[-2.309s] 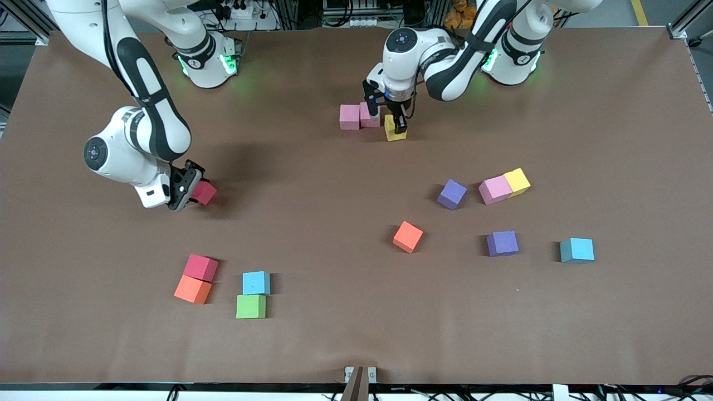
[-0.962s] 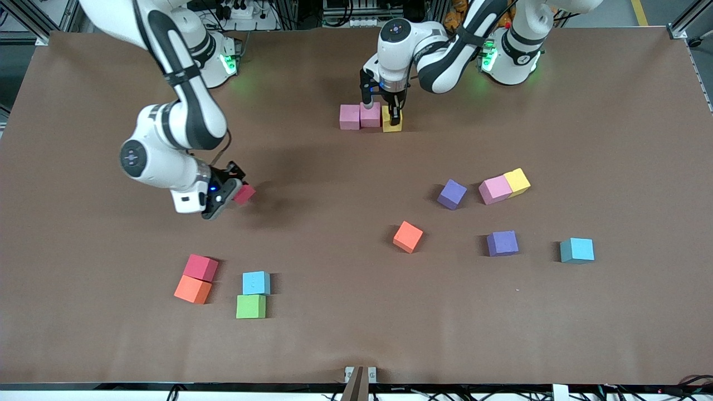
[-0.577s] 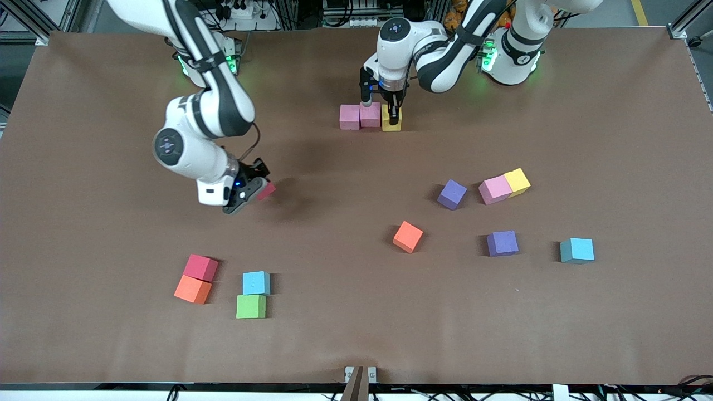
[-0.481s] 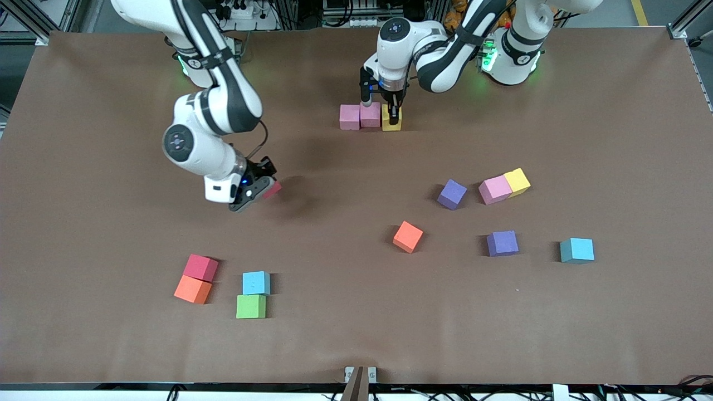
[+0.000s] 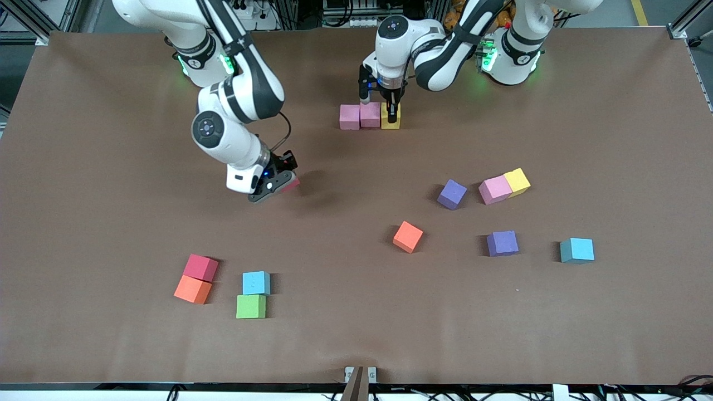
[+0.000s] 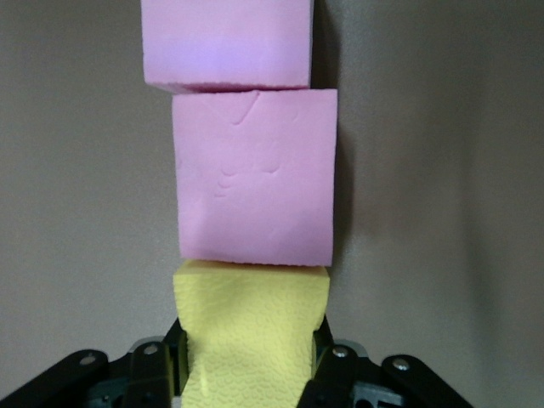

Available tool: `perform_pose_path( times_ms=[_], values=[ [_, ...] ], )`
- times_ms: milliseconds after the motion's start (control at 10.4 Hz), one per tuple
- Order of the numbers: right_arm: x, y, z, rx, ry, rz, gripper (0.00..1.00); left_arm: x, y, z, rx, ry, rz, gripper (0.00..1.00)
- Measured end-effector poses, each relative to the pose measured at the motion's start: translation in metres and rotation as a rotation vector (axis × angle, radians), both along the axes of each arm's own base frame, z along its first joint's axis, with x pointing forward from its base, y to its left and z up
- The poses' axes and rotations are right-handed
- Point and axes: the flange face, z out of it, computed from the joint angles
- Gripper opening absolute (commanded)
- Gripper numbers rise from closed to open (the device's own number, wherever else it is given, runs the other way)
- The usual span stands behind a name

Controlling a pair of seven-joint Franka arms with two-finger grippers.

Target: Form number 2 with 11 blocks

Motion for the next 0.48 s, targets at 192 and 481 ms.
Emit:
perform_pose_path(
  times_ms=[192,481],
  values=[
    [-0.007,0.015,-0.002,-0.007,-0.006,-0.025,0.21,0.000,0.000,-0.001,0.000,0.001,-0.001,0.59],
    [-0.012,0.038,-0.004,-0.020,0.003,-0.083,0.20,0.000,0.000,-0.001,0.000,0.003,-0.001,1.00]
  ],
)
